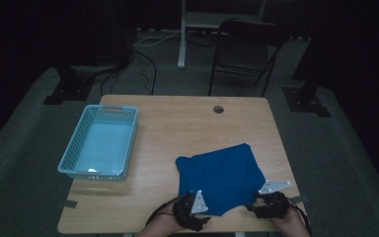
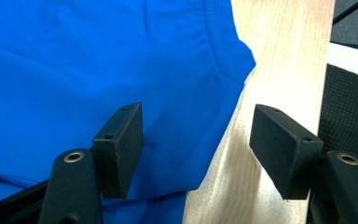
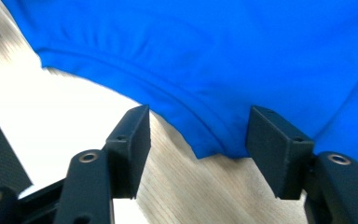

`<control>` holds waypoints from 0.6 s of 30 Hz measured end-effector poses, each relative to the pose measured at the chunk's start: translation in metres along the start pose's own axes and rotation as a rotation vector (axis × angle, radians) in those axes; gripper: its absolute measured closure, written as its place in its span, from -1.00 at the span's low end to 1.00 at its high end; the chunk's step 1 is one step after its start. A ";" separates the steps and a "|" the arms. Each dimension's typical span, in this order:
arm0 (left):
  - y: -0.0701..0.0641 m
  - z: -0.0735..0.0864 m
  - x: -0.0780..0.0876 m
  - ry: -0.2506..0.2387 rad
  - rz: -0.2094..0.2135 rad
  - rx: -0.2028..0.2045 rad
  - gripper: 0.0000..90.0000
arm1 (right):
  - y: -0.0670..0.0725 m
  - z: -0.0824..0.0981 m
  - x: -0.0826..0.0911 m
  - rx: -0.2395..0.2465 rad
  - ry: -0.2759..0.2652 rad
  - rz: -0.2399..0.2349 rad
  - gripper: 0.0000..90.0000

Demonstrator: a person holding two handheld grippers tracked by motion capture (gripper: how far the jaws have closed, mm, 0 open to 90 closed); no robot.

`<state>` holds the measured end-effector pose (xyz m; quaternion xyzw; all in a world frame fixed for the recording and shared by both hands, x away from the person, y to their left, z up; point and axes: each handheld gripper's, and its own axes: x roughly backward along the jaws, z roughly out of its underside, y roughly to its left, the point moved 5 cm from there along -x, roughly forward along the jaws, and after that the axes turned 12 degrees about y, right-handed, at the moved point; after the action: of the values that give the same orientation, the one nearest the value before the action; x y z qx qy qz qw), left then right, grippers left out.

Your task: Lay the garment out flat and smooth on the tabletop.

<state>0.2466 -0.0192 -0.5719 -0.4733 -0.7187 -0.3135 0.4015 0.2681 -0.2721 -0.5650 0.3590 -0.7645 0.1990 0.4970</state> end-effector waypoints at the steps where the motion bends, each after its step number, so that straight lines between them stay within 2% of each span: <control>1: 0.000 0.000 -0.001 0.001 -0.004 -0.003 -0.11 | 0.001 0.000 -0.001 0.012 -0.002 0.019 -0.03; 3: 0.001 0.000 -0.001 0.002 0.001 0.001 -0.03 | 0.001 0.000 -0.002 0.020 0.000 0.030 0.01; 4: 0.001 0.000 0.000 0.005 -0.003 0.002 -0.03 | 0.002 -0.001 -0.003 0.036 0.006 0.060 0.11; 5: 0.002 -0.001 0.000 0.006 -0.009 0.007 0.09 | 0.003 -0.002 -0.005 0.069 0.016 0.114 0.32; 7: 0.004 -0.001 0.001 0.000 -0.036 0.017 0.31 | 0.004 -0.004 -0.003 0.092 0.050 0.139 0.65; 8: 0.005 -0.002 0.003 -0.011 -0.034 0.022 0.49 | 0.005 -0.006 0.000 0.114 0.057 0.148 0.78; 11: 0.009 -0.006 0.008 -0.044 -0.040 0.046 0.86 | 0.007 -0.017 0.013 0.139 0.033 0.135 0.82; 15: 0.023 -0.013 0.021 -0.091 -0.073 0.085 0.94 | 0.002 -0.046 0.036 0.148 -0.051 0.127 0.82; 18: 0.041 -0.018 0.032 -0.107 -0.131 0.134 0.94 | -0.009 -0.070 0.048 0.123 -0.109 0.109 0.82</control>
<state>0.2828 -0.0055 -0.5323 -0.4134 -0.7880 -0.2646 0.3718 0.3065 -0.2484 -0.4922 0.3569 -0.7953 0.2525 0.4199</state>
